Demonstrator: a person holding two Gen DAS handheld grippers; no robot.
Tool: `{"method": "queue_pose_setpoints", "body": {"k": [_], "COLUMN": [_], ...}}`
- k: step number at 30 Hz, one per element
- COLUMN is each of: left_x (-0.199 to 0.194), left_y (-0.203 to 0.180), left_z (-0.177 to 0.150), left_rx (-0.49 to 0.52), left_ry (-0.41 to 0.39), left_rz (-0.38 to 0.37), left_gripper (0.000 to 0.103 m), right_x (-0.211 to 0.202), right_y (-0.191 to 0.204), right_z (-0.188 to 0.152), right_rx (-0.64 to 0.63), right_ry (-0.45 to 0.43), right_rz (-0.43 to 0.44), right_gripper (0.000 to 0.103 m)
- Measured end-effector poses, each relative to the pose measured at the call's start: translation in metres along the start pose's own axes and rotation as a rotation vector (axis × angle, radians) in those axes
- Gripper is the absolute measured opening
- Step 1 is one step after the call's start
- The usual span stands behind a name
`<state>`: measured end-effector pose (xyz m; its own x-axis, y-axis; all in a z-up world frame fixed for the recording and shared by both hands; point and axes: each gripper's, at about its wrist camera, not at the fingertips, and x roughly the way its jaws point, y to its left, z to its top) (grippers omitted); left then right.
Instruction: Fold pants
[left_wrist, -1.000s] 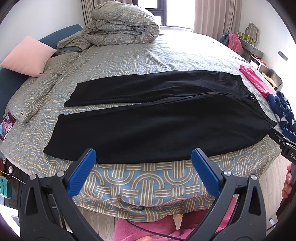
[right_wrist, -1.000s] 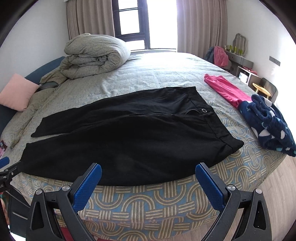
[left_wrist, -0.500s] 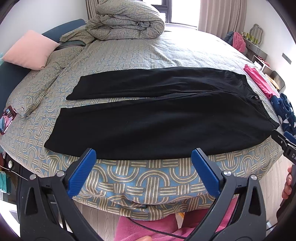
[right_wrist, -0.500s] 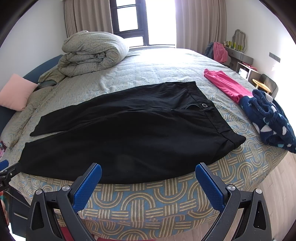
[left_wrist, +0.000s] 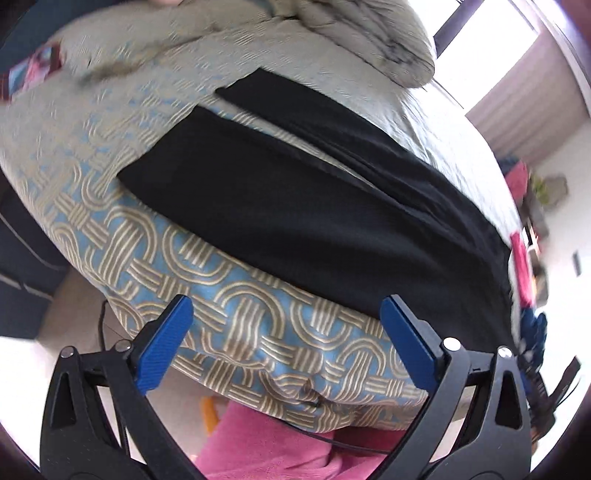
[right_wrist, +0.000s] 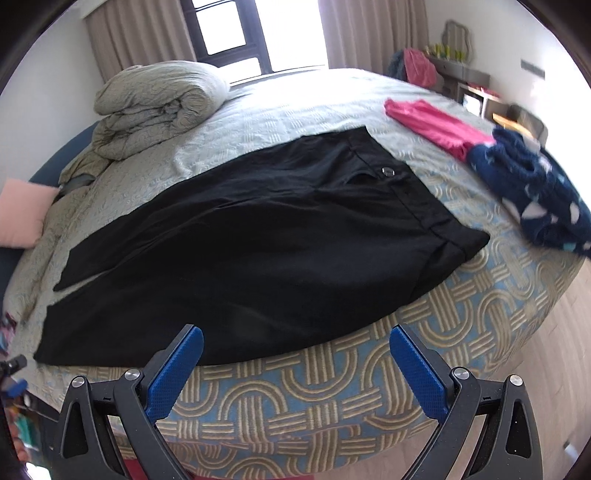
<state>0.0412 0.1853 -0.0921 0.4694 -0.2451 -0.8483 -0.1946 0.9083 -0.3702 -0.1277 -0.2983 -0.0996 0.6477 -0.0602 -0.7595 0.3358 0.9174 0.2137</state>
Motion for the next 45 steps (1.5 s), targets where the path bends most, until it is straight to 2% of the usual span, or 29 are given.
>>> {"method": "queue_pose_setpoints", "body": {"k": [2, 4, 6, 11, 19, 25, 32, 33, 34, 35, 36, 37, 38, 40, 45], "left_x": [0.009, 0.016, 0.023, 0.033, 0.051, 0.058, 0.063, 0.063, 0.063, 0.062, 0.063, 0.065, 0.063, 0.059, 0.046], "left_y": [0.017, 0.034, 0.045, 0.06, 0.078, 0.079, 0.076, 0.076, 0.076, 0.077, 0.078, 0.081, 0.084, 0.087, 0.077], "left_z": [0.009, 0.015, 0.02, 0.029, 0.036, 0.044, 0.055, 0.056, 0.058, 0.059, 0.061, 0.062, 0.06, 0.059, 0.068], "left_rx": [-0.08, -0.152, -0.193, -0.243, -0.323, -0.328, -0.314, -0.315, -0.316, -0.314, -0.313, -0.319, -0.332, -0.35, -0.316], "left_ry": [0.027, 0.036, 0.038, 0.042, 0.055, 0.043, 0.025, 0.02, 0.011, 0.008, 0.013, 0.026, 0.03, 0.018, -0.007], "left_rz": [-0.027, -0.051, -0.058, -0.04, -0.042, -0.033, -0.021, -0.022, -0.022, -0.019, -0.015, -0.005, -0.005, -0.02, -0.016], "left_gripper": [0.087, 0.069, 0.059, 0.059, 0.059, 0.059, 0.059, 0.056, 0.042, 0.033, 0.013, 0.007, 0.007, 0.007, 0.007], "right_x": [0.004, 0.01, 0.014, 0.032, 0.051, 0.065, 0.072, 0.073, 0.075, 0.077, 0.078, 0.08, 0.08, 0.077, 0.061], "right_y": [-0.004, -0.008, -0.013, -0.045, -0.078, -0.092, -0.102, -0.103, -0.104, -0.104, -0.105, -0.104, -0.104, -0.103, -0.093], "right_z": [0.002, 0.005, 0.006, 0.008, 0.002, -0.004, 0.003, 0.005, 0.006, 0.008, 0.01, 0.013, 0.014, 0.016, 0.03], "right_rx": [0.03, 0.047, 0.072, 0.219, 0.403, 0.543, 0.598, 0.607, 0.614, 0.618, 0.616, 0.601, 0.579, 0.574, 0.523], "right_ry": [0.013, 0.022, 0.033, 0.108, 0.152, 0.163, 0.134, 0.13, 0.125, 0.122, 0.119, 0.117, 0.117, 0.104, 0.052], "right_rz": [0.015, 0.019, 0.013, 0.047, 0.125, 0.206, 0.209, 0.207, 0.206, 0.203, 0.193, 0.175, 0.157, 0.166, 0.166], "right_gripper": [0.097, 0.092, 0.085, 0.064, 0.064, 0.064, 0.064, 0.064, 0.063, 0.06, 0.053, 0.026, 0.014, 0.01, 0.009]}}
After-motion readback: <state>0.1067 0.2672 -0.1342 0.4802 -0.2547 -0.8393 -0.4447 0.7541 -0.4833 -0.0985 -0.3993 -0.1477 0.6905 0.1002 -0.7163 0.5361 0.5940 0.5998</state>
